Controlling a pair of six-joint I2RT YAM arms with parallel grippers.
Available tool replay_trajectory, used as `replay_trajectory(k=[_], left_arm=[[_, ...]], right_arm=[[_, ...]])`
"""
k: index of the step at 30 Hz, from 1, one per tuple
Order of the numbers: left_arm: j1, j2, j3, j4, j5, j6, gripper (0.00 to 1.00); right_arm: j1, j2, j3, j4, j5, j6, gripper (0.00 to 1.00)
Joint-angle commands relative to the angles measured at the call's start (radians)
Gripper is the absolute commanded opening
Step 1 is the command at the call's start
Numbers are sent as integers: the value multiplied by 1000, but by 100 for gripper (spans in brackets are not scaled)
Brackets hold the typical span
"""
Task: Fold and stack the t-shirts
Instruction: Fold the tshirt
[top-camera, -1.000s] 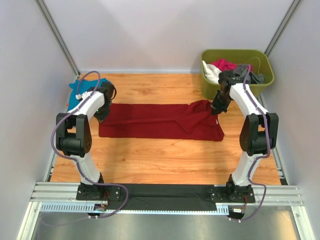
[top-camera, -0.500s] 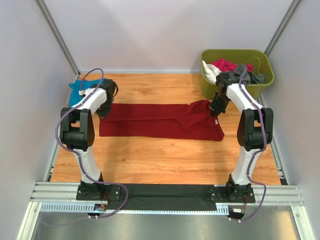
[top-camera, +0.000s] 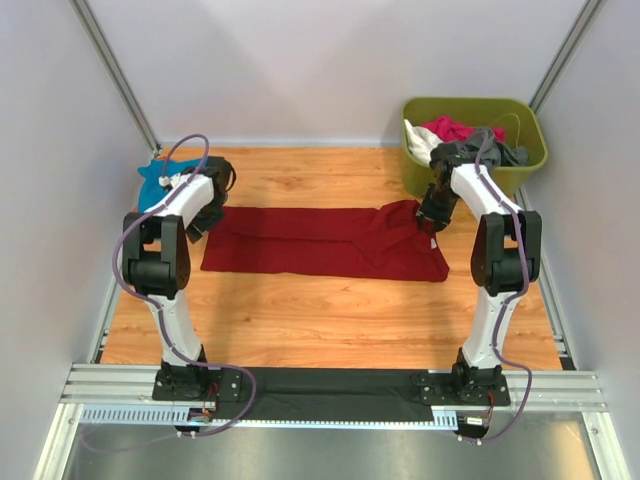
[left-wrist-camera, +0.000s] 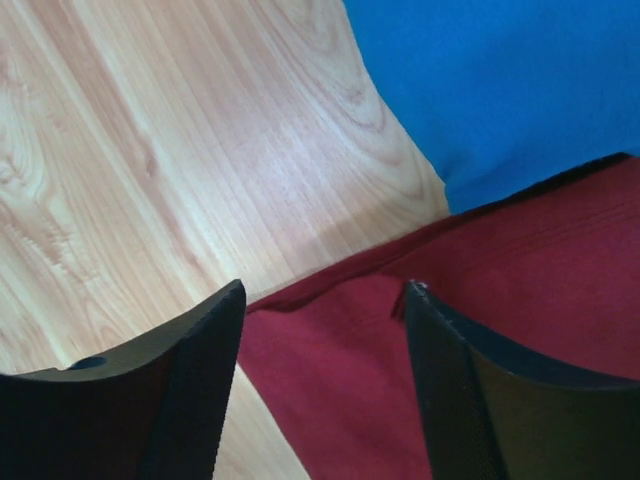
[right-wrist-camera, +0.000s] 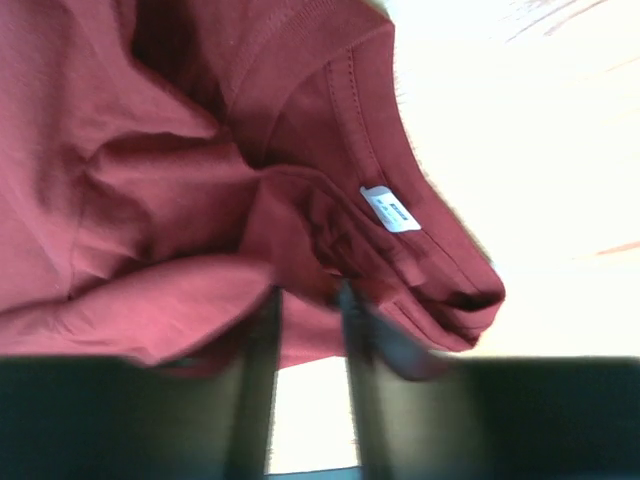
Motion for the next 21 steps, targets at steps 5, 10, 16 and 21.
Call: replay_trajectory(k=[5,10,16,21], left_arm=[[-21,-310,-70,91,-6,136,78],[-66,-471,-117,257,2,385,89],[-78,-542,-240,615,330,670,93],[-104,-421,-264,739,655,809,92]], right_arm=[[14,-158,-13,58,-96,-20,64],[67,-281,-52,61,17,-28,83],[124,-408,-197,197,4,14,81],[190,-422,-357,389,-1,75,65]])
